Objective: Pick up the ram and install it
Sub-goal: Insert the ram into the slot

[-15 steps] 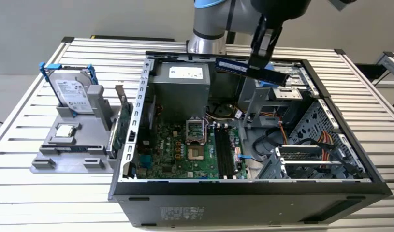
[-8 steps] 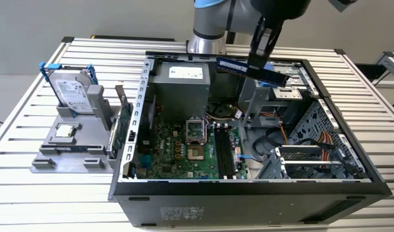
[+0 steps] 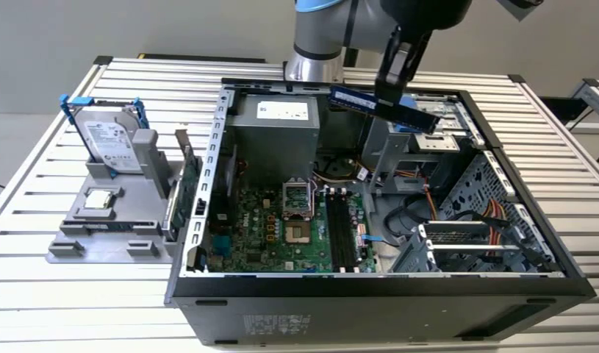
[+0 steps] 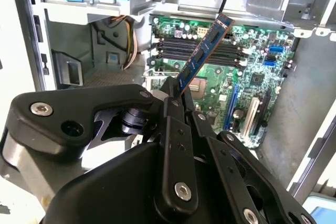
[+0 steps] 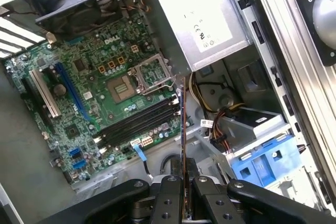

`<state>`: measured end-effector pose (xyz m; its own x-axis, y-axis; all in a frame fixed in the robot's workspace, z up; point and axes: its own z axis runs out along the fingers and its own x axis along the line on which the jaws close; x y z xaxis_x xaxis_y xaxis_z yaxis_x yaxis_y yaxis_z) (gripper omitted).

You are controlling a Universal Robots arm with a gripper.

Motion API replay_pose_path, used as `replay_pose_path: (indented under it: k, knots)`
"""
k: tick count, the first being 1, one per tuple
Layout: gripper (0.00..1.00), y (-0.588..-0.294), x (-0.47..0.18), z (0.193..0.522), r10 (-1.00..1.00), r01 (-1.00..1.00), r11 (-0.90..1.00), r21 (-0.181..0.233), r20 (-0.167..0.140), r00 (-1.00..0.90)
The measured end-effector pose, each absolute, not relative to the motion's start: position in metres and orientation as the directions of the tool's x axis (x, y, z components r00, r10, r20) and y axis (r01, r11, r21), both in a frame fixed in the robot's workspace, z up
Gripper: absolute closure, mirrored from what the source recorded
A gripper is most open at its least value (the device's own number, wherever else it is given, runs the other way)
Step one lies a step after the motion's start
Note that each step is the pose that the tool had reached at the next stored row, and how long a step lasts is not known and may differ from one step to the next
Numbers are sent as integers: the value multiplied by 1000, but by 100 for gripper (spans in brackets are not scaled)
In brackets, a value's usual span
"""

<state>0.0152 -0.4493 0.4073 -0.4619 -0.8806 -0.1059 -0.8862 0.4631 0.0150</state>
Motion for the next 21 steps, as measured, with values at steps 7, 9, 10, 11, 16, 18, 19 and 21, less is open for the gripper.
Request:
replay_pose_path:
  k: [7, 9, 10, 11, 16, 18, 19, 21]
  knots:
    - [100, -449, 15, 407, -858, -864, 503, 15, -106, -502]
    - [100, -449, 14, 407, -852, -857, 514, 15, -106, -513]
    - [100, -449, 14, 407, -848, -854, 520, 15, -106, -519]
    - [100, -449, 14, 407, -845, -851, 525, 15, -106, -524]
    - [100, -449, 14, 407, -828, -833, 552, 15, -106, -551]
    - [100, -449, 13, 407, -821, -826, 563, 15, -106, -561]
    - [100, -449, 13, 407, -817, -823, 568, 15, -106, -566]
    - [100, -449, 13, 407, -810, -816, 578, 15, -106, -576]
